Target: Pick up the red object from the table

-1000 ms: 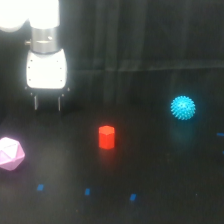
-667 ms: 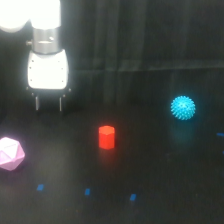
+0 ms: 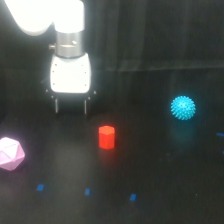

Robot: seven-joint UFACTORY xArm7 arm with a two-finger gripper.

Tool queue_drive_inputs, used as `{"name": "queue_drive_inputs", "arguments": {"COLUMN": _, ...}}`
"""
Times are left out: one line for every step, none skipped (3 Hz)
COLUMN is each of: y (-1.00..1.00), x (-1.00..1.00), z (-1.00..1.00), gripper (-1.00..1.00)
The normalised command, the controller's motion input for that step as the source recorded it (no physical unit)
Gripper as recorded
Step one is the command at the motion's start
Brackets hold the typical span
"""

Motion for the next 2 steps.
{"name": "queue_drive_inputs", "arguments": {"y": -0.40, "x": 1.00, "z": -0.35, "gripper": 0.81}}
{"name": "queue_drive_inputs", "arguments": {"y": -0.72, "x": 0.98, "z": -0.40, "gripper": 0.91}}
